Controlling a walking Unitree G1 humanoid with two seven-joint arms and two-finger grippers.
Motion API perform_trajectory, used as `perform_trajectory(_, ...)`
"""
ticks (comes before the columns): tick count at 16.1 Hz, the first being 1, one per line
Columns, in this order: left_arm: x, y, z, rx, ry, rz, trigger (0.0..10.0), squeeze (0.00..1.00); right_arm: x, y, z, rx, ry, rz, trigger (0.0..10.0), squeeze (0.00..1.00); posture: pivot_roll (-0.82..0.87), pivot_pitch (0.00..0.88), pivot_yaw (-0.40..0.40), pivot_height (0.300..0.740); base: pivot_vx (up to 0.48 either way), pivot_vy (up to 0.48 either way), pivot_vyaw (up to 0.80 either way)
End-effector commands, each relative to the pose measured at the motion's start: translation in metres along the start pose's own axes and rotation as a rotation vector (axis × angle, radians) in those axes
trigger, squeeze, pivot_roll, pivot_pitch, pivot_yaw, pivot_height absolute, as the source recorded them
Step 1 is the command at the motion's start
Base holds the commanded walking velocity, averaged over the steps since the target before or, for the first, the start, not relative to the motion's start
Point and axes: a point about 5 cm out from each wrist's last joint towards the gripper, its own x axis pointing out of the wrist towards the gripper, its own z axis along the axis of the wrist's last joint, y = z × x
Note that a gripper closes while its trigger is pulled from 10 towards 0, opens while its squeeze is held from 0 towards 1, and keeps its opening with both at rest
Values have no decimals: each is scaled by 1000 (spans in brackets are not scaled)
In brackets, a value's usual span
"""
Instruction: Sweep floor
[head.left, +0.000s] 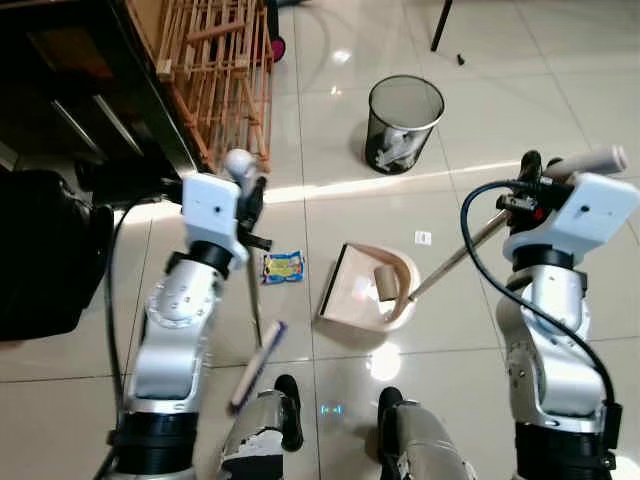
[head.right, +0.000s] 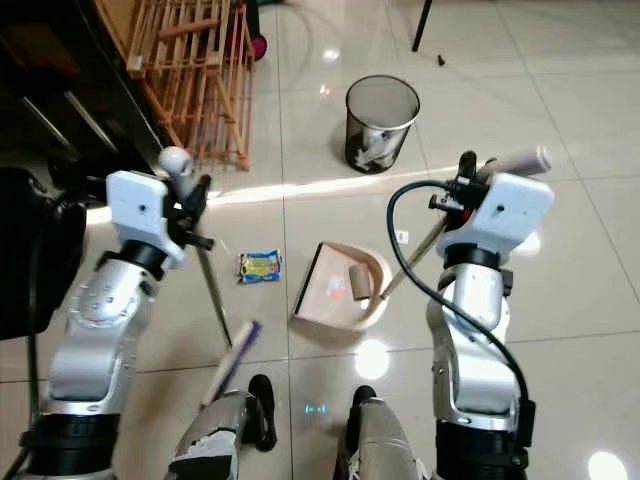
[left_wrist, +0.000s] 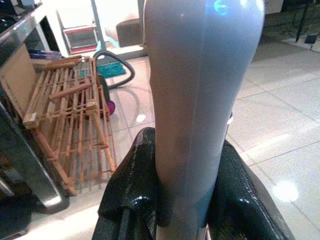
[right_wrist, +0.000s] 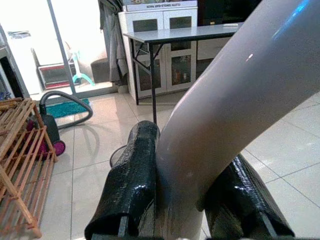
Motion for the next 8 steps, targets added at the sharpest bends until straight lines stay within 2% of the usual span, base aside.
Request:
perform_trajectory(1,-1,-3,6,11,-25,7,10000,0,0,-1,16,25,-52,9,10000,0,-17,139,61,740,0,0,0)
perform_trajectory(4,6,-5,10,24,-48,15,10000,0,1,-3,17,24,-46,-4,10000,0,-11,98,68,740,0,0,0)
perform_trajectory(6,6,1,12,60,-58,22,10000,0,9,-5,18,31,-45,-28,10000,0,4,94,58,740,0,0,0)
perform_trajectory(8,7,4,12,59,-56,36,10000,0,12,-6,19,34,-42,-29,10000,0,4,91,58,740,0,0,0)
